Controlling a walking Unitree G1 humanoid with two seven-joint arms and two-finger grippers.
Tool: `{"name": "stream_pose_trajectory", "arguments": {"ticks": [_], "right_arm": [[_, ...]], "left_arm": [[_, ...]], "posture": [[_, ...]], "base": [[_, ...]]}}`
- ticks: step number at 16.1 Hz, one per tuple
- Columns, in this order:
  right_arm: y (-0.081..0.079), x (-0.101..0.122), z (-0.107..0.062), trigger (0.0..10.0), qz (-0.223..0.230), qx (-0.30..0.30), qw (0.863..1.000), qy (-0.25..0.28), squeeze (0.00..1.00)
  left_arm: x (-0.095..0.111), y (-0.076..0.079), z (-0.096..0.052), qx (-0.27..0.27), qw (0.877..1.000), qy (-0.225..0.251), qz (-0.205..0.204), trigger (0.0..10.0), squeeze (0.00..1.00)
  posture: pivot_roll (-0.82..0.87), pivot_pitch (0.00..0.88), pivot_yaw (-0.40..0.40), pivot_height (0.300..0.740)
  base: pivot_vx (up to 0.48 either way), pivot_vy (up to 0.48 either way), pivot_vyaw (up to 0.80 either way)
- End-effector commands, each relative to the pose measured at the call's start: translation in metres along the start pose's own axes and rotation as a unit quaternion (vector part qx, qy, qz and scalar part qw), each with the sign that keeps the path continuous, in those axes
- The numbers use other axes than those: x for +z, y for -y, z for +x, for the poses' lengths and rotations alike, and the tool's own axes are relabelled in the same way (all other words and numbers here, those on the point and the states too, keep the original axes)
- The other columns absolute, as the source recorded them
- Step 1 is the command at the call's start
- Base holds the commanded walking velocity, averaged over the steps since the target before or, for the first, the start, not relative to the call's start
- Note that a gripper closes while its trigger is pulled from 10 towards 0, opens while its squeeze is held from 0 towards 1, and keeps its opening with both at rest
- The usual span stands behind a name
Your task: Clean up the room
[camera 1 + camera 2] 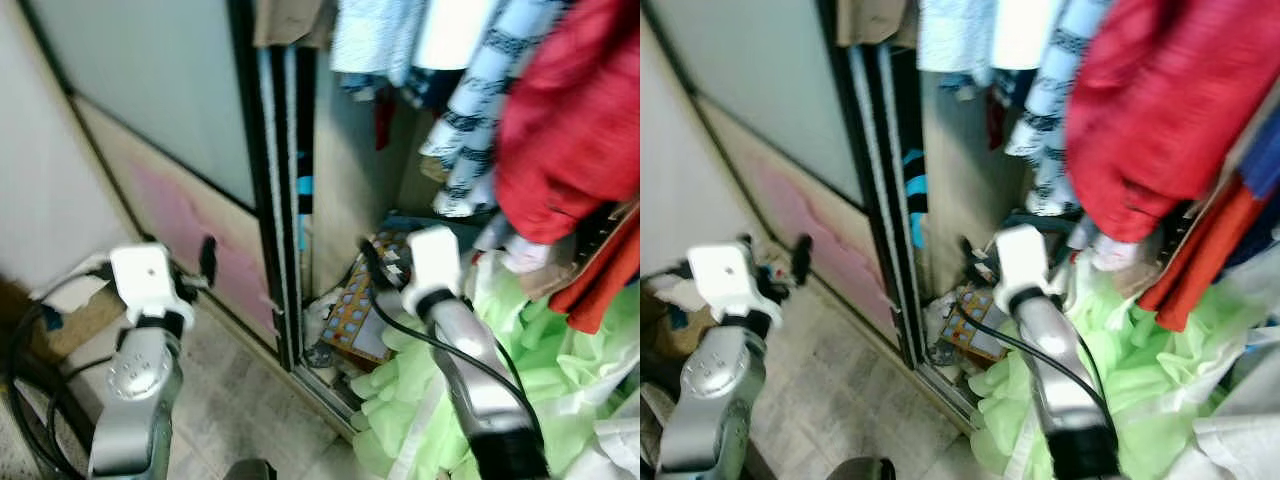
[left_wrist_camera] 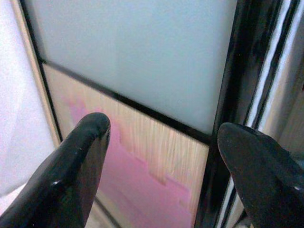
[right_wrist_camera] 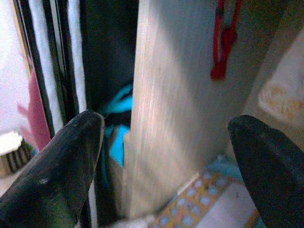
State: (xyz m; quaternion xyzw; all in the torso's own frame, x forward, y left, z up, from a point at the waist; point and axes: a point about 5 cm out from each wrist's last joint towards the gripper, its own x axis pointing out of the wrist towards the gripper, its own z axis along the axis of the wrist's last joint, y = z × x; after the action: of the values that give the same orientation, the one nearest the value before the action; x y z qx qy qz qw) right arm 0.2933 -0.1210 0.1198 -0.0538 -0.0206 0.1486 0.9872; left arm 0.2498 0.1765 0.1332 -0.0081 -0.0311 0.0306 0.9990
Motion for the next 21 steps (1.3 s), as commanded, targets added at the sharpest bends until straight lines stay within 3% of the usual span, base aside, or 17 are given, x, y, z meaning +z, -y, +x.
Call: {"name": "stream_pose_trajectory", "arguments": {"ticks": [1, 4, 7, 11, 12, 14, 16, 21], "right_arm": [[0.004, -0.004, -0.001, 10.0, 0.001, -0.012, 1.000, -0.009, 0.00], [-0.002, -0.010, -0.003, 10.0, -0.001, 0.001, 1.000, -0.014, 0.00], [0.009, -0.025, -0.007, 10.0, -0.006, -0.018, 0.999, -0.040, 0.00], [0.018, -0.042, -0.016, 10.0, 0.002, -0.034, 0.997, -0.075, 0.00], [0.018, -0.041, -0.015, 10.0, 0.000, -0.033, 0.997, -0.070, 0.00], [0.019, -0.035, -0.011, 10.0, 0.006, -0.043, 0.998, -0.051, 0.00], [0.015, -0.031, -0.010, 10.0, 0.006, -0.036, 0.998, -0.042, 0.00], [0.018, -0.032, -0.013, 10.0, 0.027, -0.070, 0.996, -0.037, 0.00]], "left_arm": [[-0.002, -0.005, -0.003, 0.010, 1.000, -0.005, -0.005, 10.0, 0.00], [-0.006, -0.004, -0.008, 0.015, 1.000, -0.013, 0.006, 10.0, 0.00], [-0.023, -0.003, -0.014, 0.031, 0.998, -0.045, 0.022, 10.0, 0.00], [-0.051, -0.003, -0.038, 0.011, 0.995, -0.098, 0.015, 10.0, 0.00], [-0.047, 0.002, -0.036, -0.009, 0.996, -0.090, 0.010, 10.0, 0.00], [-0.027, 0.001, -0.016, 0.018, 0.998, -0.049, 0.027, 10.0, 0.00], [-0.023, 0.002, -0.013, 0.020, 0.999, -0.035, 0.024, 10.0, 0.00], [-0.029, 0.011, -0.013, -0.025, 0.998, -0.052, 0.040, 10.0, 0.00]], "posture": [[0.03, 0.000, 0.022, 0.740], [0.04, 0.000, 0.004, 0.740], [0.08, 0.000, -0.050, 0.740], [0.09, 0.000, -0.057, 0.740], [0.09, 0.000, -0.041, 0.740], [0.08, 0.000, -0.020, 0.740], [0.08, 0.000, -0.015, 0.740], [0.07, 0.000, 0.043, 0.740]], "base": [[0.000, 0.000, 0.00], [0.000, 0.000, 0.00], [0.000, 0.000, 0.00], [0.000, 0.000, 0.00], [0.000, 0.000, 0.80], [0.000, 0.000, 0.80], [0.000, 0.000, 0.80], [0.000, 0.000, 0.80]]}}
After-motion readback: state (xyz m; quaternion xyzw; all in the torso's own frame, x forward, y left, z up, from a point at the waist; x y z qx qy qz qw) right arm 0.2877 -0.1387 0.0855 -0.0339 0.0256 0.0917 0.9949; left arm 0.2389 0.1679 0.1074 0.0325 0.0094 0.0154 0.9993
